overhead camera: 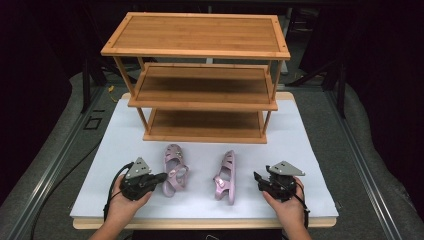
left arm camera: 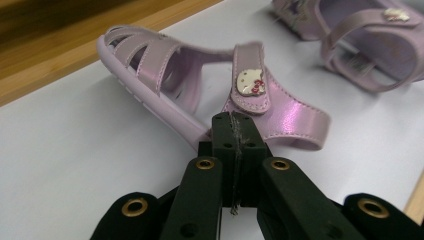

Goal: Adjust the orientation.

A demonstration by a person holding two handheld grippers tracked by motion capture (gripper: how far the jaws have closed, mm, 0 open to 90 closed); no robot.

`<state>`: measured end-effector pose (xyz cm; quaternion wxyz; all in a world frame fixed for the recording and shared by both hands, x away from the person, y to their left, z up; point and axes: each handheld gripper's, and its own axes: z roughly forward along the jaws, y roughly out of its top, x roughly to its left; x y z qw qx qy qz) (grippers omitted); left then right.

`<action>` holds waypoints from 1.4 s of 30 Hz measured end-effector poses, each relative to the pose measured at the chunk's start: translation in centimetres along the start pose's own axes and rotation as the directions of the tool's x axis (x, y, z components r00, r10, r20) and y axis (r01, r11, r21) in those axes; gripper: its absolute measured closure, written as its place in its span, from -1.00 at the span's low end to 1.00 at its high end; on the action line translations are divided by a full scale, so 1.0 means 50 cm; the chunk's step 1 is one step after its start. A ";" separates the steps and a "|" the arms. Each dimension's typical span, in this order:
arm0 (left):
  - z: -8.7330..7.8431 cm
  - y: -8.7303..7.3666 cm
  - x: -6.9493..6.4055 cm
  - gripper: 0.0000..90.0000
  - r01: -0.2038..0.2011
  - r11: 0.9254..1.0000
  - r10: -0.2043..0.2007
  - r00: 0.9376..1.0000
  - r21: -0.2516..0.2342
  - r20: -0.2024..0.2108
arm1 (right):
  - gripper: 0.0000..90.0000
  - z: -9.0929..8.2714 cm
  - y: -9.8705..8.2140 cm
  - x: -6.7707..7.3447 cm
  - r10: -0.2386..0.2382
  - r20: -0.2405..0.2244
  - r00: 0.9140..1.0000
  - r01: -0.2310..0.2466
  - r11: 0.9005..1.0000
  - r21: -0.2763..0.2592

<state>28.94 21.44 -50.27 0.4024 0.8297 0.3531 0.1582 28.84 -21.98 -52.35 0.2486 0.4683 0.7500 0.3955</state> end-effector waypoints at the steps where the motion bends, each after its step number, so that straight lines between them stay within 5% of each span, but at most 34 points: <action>1: -0.002 -0.006 0.006 0.99 0.010 1.000 -0.010 1.000 0.010 -0.011 | 0.05 0.000 -0.001 -0.001 0.006 0.004 1.000 -0.006 1.000 -0.006; 3: -0.005 -0.024 0.029 0.99 0.056 0.998 -0.055 0.998 0.040 -0.012 | 0.05 0.000 -0.002 -0.001 0.010 0.002 1.000 -0.010 1.000 -0.008; 11: -0.007 -0.056 0.059 0.86 0.130 0.985 -0.126 0.991 0.113 -0.043 | 0.04 0.000 -0.003 0.001 0.019 0.004 1.000 -0.019 1.000 -0.008; 15: -0.017 -0.055 0.068 0.70 0.183 0.979 -0.179 0.983 0.095 -0.041 | 0.04 -0.001 -0.003 -0.001 0.021 0.014 1.000 -0.021 1.000 -0.012; 17: -0.035 -0.038 0.075 0.38 0.244 0.968 -0.243 0.970 0.058 -0.024 | 0.04 -0.003 -0.003 -0.004 0.028 0.014 1.000 -0.028 1.000 -0.004; 20: -0.045 -0.025 0.075 0.16 0.261 0.965 -0.260 0.965 0.035 -0.028 | 0.04 -0.003 -0.004 -0.007 0.036 0.015 0.999 -0.036 0.999 -0.003; 23: -0.048 -0.003 0.070 0.06 0.257 0.966 -0.257 0.966 0.031 -0.027 | 0.04 0.000 -0.006 -0.009 0.052 0.015 0.999 -0.052 0.999 -0.012; 26: -0.034 0.010 0.067 0.07 0.240 0.968 -0.239 0.971 0.075 -0.024 | 0.04 0.000 -0.006 -0.009 0.052 0.014 0.999 -0.051 0.999 -0.011; 28: -0.021 0.015 0.066 0.21 0.231 0.965 -0.229 0.973 0.122 -0.029 | 0.04 -0.001 -0.006 -0.008 0.053 0.016 0.998 -0.052 0.999 -0.011; 29: -0.011 0.020 0.066 0.28 0.192 0.966 -0.186 0.981 0.171 -0.054 | 0.04 -0.002 -0.006 -0.009 0.051 0.016 0.999 -0.051 0.999 -0.010; 32: -0.009 0.029 0.065 0.59 0.163 0.966 -0.155 0.986 0.201 -0.055 | 0.04 -0.002 -0.007 -0.009 0.052 0.020 0.998 -0.052 0.999 -0.012; 34: -0.009 0.041 0.067 0.67 0.113 0.965 -0.099 0.993 0.238 -0.067 | 0.04 -0.002 -0.007 -0.010 0.055 0.024 0.998 -0.055 0.998 -0.016; 36: -0.010 0.054 0.069 0.78 0.066 0.960 -0.035 0.993 0.273 -0.116 | 0.04 -0.002 -0.007 -0.010 0.054 0.025 0.998 -0.054 0.998 -0.017; 37: -0.009 0.066 0.078 0.82 0.021 0.946 0.019 0.993 0.323 -0.120 | 0.04 -0.002 -0.007 -0.010 0.054 0.024 0.998 -0.054 0.998 -0.015; 38: -0.009 0.066 0.078 0.82 0.021 0.946 0.019 0.993 0.323 -0.120 | 0.04 -0.002 -0.007 -0.010 0.054 0.024 0.998 -0.054 0.998 -0.015; 39: -0.005 0.075 0.089 0.82 0.005 0.933 0.032 0.995 0.361 -0.096 | 0.04 -0.002 -0.007 -0.010 0.055 0.020 0.998 -0.054 0.998 -0.014; 40: -0.005 0.075 0.089 0.82 0.005 0.933 0.032 0.995 0.361 -0.096 | 0.04 -0.002 -0.007 -0.010 0.055 0.020 0.998 -0.054 0.998 -0.014; 41: -0.002 0.084 0.099 0.82 0.003 0.919 0.028 0.997 0.394 -0.072 | 0.04 -0.002 -0.007 -0.009 0.053 0.016 0.998 -0.052 0.999 -0.012; 42: -0.002 0.084 0.099 0.82 0.003 0.919 0.028 0.997 0.394 -0.072 | 0.04 -0.002 -0.007 -0.009 0.053 0.016 0.998 -0.052 0.999 -0.012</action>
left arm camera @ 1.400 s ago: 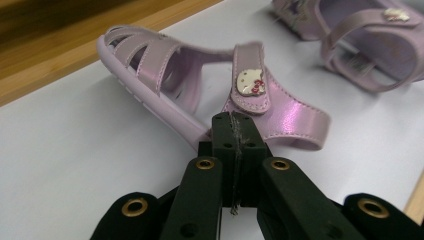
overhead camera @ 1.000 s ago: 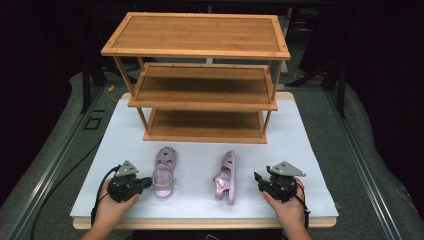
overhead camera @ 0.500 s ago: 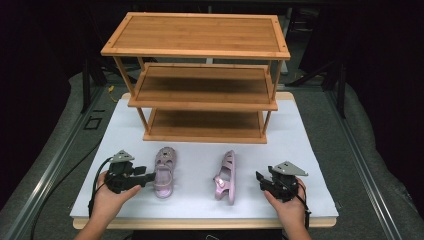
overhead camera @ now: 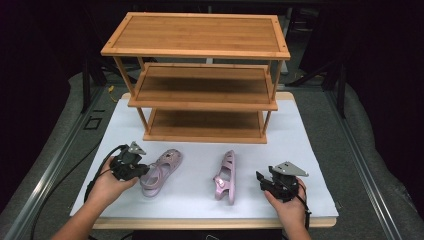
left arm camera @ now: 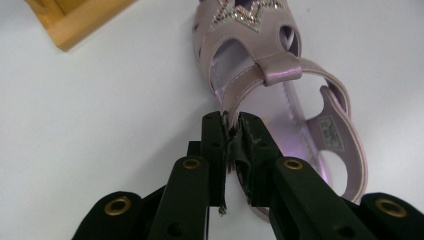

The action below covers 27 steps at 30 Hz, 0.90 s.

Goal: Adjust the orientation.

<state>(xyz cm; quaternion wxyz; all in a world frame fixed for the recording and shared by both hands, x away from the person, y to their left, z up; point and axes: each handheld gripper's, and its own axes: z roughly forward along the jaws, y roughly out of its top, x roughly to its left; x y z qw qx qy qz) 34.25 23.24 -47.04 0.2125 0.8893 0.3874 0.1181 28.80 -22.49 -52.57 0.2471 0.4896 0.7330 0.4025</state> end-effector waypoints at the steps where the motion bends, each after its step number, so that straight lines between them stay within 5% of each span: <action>1: 0.000 0.009 0.009 0.82 -0.005 0.999 0.005 1.000 0.041 0.016 | 0.04 0.001 0.000 0.001 0.000 0.003 1.000 0.000 1.000 0.002; 4: 0.003 0.017 0.015 0.66 0.010 0.997 -0.014 0.999 0.071 0.051 | 0.04 0.002 0.000 0.001 -0.001 0.000 1.000 0.001 1.000 0.005; 5: 0.010 0.023 0.017 0.60 0.017 0.991 -0.026 0.998 0.136 0.065 | 0.04 0.002 -0.001 0.001 -0.002 -0.002 1.000 0.002 1.000 0.004; 12: 0.032 0.042 0.020 0.55 0.049 0.974 -0.062 0.997 0.223 0.049 | 0.04 0.003 -0.001 0.002 -0.004 -0.003 1.000 0.004 1.000 0.011; 18: 0.053 0.061 0.022 0.64 0.038 0.938 -0.068 0.995 0.344 0.076 | 0.04 0.005 -0.002 0.005 -0.006 -0.007 1.000 0.006 1.000 0.015; 19: 0.061 0.062 0.021 0.65 0.066 0.929 -0.096 0.993 0.364 0.065 | 0.04 0.005 -0.002 0.005 -0.006 -0.006 1.000 0.006 1.000 0.015; 26: 0.069 0.066 0.019 0.75 0.077 0.921 -0.105 0.993 0.381 0.053 | 0.04 0.005 -0.002 0.005 -0.008 -0.011 1.000 0.008 1.000 0.017; 27: 0.069 0.068 0.025 0.76 0.056 0.913 -0.087 0.995 0.405 0.057 | 0.04 0.006 -0.002 0.006 -0.010 -0.012 1.000 0.010 1.000 0.018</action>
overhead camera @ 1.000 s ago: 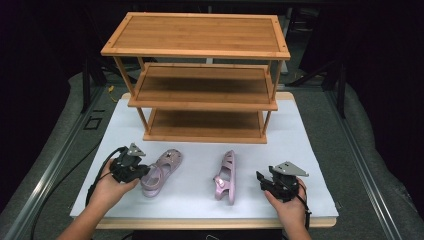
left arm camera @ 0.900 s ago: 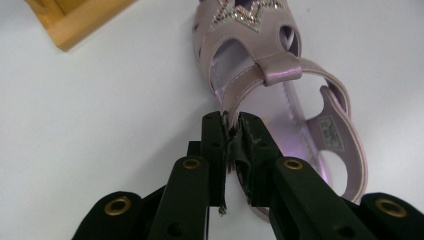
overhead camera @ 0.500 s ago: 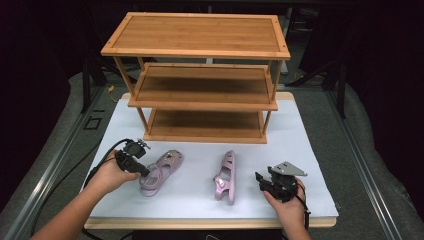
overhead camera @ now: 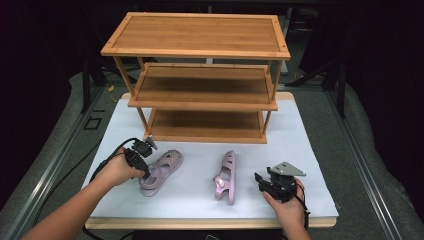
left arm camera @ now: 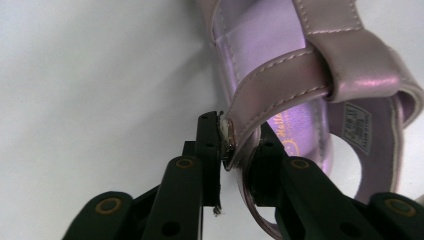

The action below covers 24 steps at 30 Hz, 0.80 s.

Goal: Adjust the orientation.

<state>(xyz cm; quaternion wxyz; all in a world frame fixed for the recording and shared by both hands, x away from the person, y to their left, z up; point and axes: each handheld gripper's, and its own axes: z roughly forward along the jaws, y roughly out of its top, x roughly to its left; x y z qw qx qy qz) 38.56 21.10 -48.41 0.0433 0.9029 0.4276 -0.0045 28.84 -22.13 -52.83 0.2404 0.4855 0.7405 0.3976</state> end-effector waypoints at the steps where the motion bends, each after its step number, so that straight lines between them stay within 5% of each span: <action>1: 0.000 0.000 0.000 0.77 0.000 1.000 0.000 1.000 0.000 0.000 | 0.04 0.000 0.000 0.000 0.000 0.000 1.000 0.000 1.000 0.000; 7: -0.001 0.003 0.001 0.81 -0.015 1.000 0.015 1.000 0.004 -0.020 | 0.04 0.000 0.001 0.002 -0.006 0.004 1.000 0.006 1.000 0.001; 24: -0.004 -0.011 0.009 0.84 -0.045 0.997 0.046 0.999 -0.066 0.006 | 0.04 -0.001 0.001 0.000 -0.004 0.010 1.000 0.004 1.000 -0.004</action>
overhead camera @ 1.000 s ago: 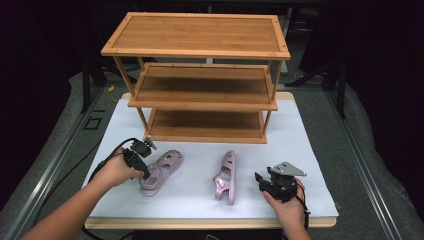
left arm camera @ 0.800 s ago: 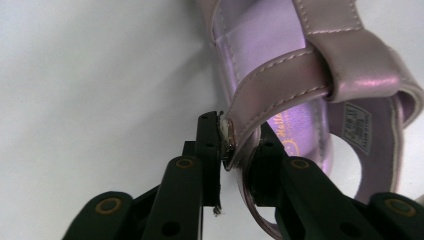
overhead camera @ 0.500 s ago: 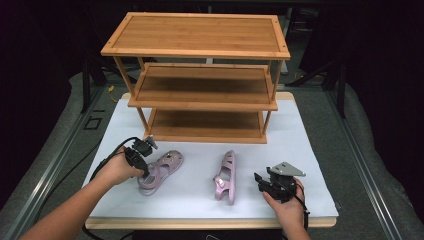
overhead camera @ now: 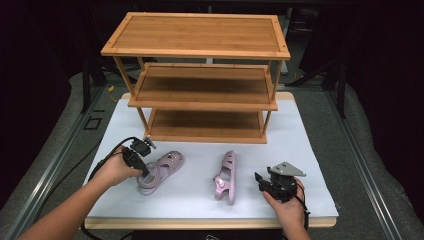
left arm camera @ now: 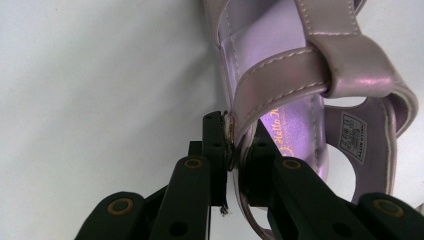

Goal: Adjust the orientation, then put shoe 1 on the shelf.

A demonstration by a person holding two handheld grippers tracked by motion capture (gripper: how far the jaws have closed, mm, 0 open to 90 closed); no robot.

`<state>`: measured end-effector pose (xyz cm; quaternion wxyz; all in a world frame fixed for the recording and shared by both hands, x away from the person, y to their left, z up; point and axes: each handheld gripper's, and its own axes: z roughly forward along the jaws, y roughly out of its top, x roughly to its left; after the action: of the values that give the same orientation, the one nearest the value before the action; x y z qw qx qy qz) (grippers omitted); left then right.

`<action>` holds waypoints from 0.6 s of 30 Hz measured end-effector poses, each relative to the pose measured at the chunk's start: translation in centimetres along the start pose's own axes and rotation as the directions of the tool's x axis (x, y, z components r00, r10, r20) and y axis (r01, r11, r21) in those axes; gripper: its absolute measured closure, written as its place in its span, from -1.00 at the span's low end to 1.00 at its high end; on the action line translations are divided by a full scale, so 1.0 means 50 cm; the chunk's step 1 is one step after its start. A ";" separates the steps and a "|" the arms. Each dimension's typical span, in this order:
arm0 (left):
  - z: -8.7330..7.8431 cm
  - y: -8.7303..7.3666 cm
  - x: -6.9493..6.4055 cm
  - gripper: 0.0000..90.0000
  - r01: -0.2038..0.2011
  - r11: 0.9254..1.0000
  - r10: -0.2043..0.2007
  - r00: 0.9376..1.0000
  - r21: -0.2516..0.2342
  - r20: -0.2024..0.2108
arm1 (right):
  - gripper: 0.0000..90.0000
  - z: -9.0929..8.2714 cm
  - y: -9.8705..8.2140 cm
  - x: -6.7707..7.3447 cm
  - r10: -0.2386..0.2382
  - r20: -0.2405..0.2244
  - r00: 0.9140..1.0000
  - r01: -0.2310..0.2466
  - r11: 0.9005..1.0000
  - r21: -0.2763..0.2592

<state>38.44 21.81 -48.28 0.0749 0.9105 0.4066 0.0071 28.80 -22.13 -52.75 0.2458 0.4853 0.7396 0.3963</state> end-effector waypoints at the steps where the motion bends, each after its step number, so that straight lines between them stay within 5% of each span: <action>1: 0.000 0.000 0.000 0.84 0.000 1.000 0.000 1.000 0.000 0.000 | 0.04 0.000 0.000 0.000 0.000 0.000 1.000 0.000 1.000 0.000; 13: -0.007 -0.015 0.006 0.84 0.016 0.994 -0.014 1.000 -0.113 0.022 | 0.04 0.003 -0.001 0.000 0.003 0.000 1.000 -0.003 1.000 0.006; 17: -0.020 -0.030 0.014 0.84 0.039 0.980 -0.032 0.999 -0.197 0.038 | 0.04 0.002 -0.001 0.000 0.003 -0.002 1.000 -0.003 1.000 0.009; 18: -0.027 -0.041 0.016 0.84 0.053 0.964 -0.042 0.998 -0.261 0.046 | 0.04 0.002 0.000 0.000 0.007 -0.002 1.000 -0.007 1.000 0.004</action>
<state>37.38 23.94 -47.29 0.2029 0.8825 0.4223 0.0409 28.86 -22.09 -52.83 0.2429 0.4880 0.7390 0.3960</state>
